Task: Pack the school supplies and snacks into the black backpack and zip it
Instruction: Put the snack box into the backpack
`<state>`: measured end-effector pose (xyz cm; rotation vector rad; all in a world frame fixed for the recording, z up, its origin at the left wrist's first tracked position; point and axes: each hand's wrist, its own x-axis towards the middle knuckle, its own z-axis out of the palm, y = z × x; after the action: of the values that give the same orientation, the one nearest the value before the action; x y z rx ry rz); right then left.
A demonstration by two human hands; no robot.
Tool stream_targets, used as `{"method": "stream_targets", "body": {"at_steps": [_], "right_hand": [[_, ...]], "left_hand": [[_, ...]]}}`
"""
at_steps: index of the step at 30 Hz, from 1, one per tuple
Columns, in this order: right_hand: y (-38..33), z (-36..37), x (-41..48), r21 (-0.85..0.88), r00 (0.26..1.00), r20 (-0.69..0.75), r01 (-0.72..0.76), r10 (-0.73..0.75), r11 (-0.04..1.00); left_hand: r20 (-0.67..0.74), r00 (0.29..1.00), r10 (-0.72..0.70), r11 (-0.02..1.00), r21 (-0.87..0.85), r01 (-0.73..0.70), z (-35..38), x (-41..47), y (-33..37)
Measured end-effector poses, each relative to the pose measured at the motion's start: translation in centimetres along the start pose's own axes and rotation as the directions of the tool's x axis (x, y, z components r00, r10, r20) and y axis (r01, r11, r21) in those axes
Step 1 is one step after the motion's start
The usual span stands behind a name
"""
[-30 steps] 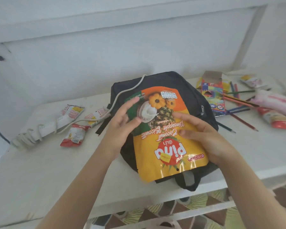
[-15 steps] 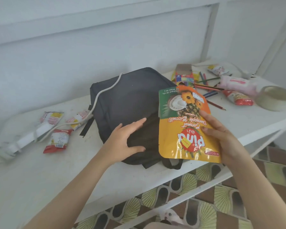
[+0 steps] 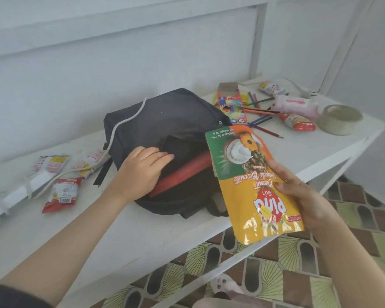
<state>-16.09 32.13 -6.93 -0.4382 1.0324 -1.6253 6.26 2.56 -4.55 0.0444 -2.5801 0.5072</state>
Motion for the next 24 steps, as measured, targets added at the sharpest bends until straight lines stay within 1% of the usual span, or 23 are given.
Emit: {"method": "stream_targets", "body": {"at_steps": [1, 3, 4, 5, 7, 8, 9, 10, 12, 13, 14, 15, 16, 18, 19, 21, 24], "right_hand": [[0.1, -0.1, -0.1, -0.031, 1.0, 0.012, -0.028, 0.029, 0.999], [0.2, 0.0, -0.1, -0.093, 0.998, 0.019, -0.062, 0.064, 0.994], [0.3, 0.1, -0.1, -0.107, 0.997, 0.02, -0.071, 0.073, 0.992], [0.3, 0.2, 0.0, -0.117, 0.996, 0.017, -0.079, 0.082, 0.99], [0.4, 0.4, 0.4, -0.147, 0.995, 0.022, -0.094, 0.098, 0.985], [0.4, 0.4, 0.6, -0.169, 0.994, 0.024, -0.1, 0.106, 0.981], [0.3, 0.5, 0.8, -0.193, 0.993, 0.021, -0.107, 0.113, 0.975], [0.2, 0.5, 1.0, -0.217, 0.993, 0.014, -0.112, 0.118, 0.97], [0.1, 0.7, 1.4, -0.253, 0.991, 0.002, -0.127, 0.132, 0.959], [0.0, 0.8, 1.5, -0.268, 0.99, -0.005, -0.135, 0.139, 0.954], [0.0, 0.8, 1.7, -0.279, 0.989, -0.008, -0.141, 0.145, 0.95], [-0.1, 0.8, 1.8, -0.289, 0.989, -0.008, -0.145, 0.149, 0.946], [-0.2, 0.9, 1.9, -0.3, 0.988, -0.013, -0.148, 0.151, 0.942], [-0.3, 1.0, 2.1, -0.32, 0.989, -0.026, -0.148, 0.148, 0.936], [-0.4, 1.0, 2.2, -0.326, 0.989, -0.03, -0.147, 0.146, 0.934], [-0.5, 1.0, 2.2, -0.34, 0.989, -0.039, -0.148, 0.143, 0.929], [-0.6, 1.0, 2.2, -0.369, 0.989, -0.037, -0.147, 0.144, 0.918]], "left_hand": [[0.063, 0.996, -0.061, 0.998, -0.001, 0.062, 0.1, -0.2, 0.0], [0.206, 0.963, -0.171, 0.984, -0.019, 0.179, 0.0, -0.1, -0.2], [0.244, 0.946, -0.215, 0.973, -0.024, 0.228, -0.2, 0.2, -0.3], [0.267, 0.933, -0.241, 0.967, -0.014, 0.254, -0.5, 0.7, -0.3], [0.257, 0.935, -0.245, 0.968, 0.008, 0.251, -1.4, 2.0, -0.3], [0.253, 0.932, -0.26, 0.961, -0.02, 0.274, -2.0, 2.7, -0.5], [0.26, 0.915, -0.31, 0.935, -0.091, 0.342, -2.7, 3.3, -0.9], [0.261, 0.887, -0.382, 0.88, -0.192, 0.435, -3.4, 3.9, -1.6], [0.336, 0.796, -0.503, 0.707, -0.37, 0.602, -4.4, 4.7, -3.5], [0.357, 0.766, -0.535, 0.638, -0.424, 0.643, -4.7, 5.1, -4.4], [0.343, 0.764, -0.547, 0.617, -0.451, 0.645, -4.7, 5.3, -5.0], [0.31, 0.781, -0.543, 0.648, -0.437, 0.624, -4.7, 5.4, -5.1], [0.278, 0.804, -0.526, 0.703, -0.389, 0.595, -4.4, 5.4, -5.1], [0.241, 0.854, -0.461, 0.815, -0.266, 0.515, -3.3, 4.8, -4.8], [0.233, 0.874, -0.426, 0.852, -0.221, 0.475, -2.6, 4.5, -4.7], [0.238, 0.891, -0.387, 0.886, -0.172, 0.431, -1.4, 3.6, -4.6], [0.311, 0.872, -0.377, 0.887, -0.15, 0.437, -0.5, 2.8, -4.3]]}}
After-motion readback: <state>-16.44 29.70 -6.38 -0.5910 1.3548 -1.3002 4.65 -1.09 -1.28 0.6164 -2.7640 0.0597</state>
